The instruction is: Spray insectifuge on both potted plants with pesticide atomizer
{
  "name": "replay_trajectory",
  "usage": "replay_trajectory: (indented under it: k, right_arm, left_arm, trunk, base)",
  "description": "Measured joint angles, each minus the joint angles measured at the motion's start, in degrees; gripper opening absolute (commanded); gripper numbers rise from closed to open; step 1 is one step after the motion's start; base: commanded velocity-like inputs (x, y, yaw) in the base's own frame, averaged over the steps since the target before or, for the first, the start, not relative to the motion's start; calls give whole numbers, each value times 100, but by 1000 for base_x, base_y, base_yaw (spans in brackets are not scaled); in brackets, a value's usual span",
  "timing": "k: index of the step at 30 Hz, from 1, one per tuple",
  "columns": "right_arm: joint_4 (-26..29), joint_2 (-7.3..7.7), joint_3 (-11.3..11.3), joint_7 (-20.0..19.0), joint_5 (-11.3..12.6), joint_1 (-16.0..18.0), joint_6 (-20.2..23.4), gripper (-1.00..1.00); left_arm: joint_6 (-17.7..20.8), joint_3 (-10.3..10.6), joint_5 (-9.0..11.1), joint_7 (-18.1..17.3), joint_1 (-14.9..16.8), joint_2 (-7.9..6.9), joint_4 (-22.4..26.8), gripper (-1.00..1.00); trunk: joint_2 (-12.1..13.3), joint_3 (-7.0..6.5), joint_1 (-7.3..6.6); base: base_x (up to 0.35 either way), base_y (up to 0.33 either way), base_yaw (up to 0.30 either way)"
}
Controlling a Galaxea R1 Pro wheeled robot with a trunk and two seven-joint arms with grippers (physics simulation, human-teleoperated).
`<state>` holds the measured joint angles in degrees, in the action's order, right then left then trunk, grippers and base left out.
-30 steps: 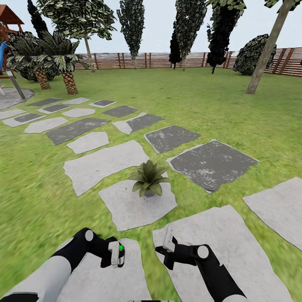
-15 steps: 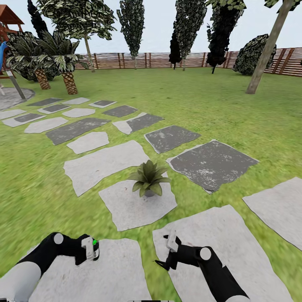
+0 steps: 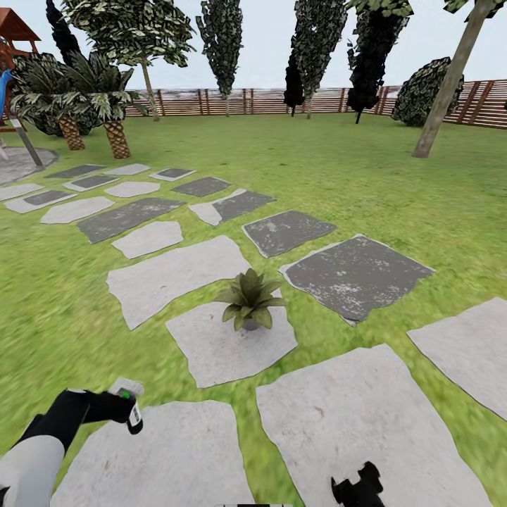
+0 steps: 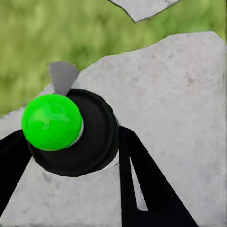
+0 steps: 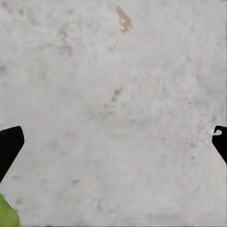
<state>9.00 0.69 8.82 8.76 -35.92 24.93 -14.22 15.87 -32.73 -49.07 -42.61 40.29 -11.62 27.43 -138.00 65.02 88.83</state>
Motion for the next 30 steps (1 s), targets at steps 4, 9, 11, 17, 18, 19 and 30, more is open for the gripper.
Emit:
replay_trajectory:
  k: [4,9,11,17,18,19,30]
  right_arm:
    - [-205,80,109,519,779,-11,-4,100]
    - [-281,316,116,591,2286,-26,-6,100]
    - [-403,326,110,583,2558,-27,-16,100]
    - [-421,328,112,593,2610,-27,-19,100]
    - [-420,328,114,597,2612,-27,-22,100]
    - [-419,328,114,600,2613,-27,-25,100]
    - [-411,460,130,613,2623,-27,-182,100]
  left_arm:
    - [610,16,-38,-3,87,141,7,-100]
    - [901,312,-46,-103,119,212,7,-100]
    - [1384,839,-43,-411,125,247,26,-100]
    - [1678,1419,-25,-762,128,311,366,-100]
    - [1734,1453,-23,-774,130,342,397,-100]
    - [1827,1478,-27,-782,136,377,425,-100]
    - [2305,1667,-52,-795,160,446,700,-100]
  trunk:
    - [0,0,0]
    - [0,0,0]
    - [0,0,0]
    - [0,0,0]
    - [0,0,0]
    - [0,0,0]
    - [0,0,0]
  base:
    - [0,0,0]
    - [0,0,0]
    - [0,0,0]
    - [0,0,0]
    - [0,0,0]
    - [0,0,0]
    - [12,0,0]
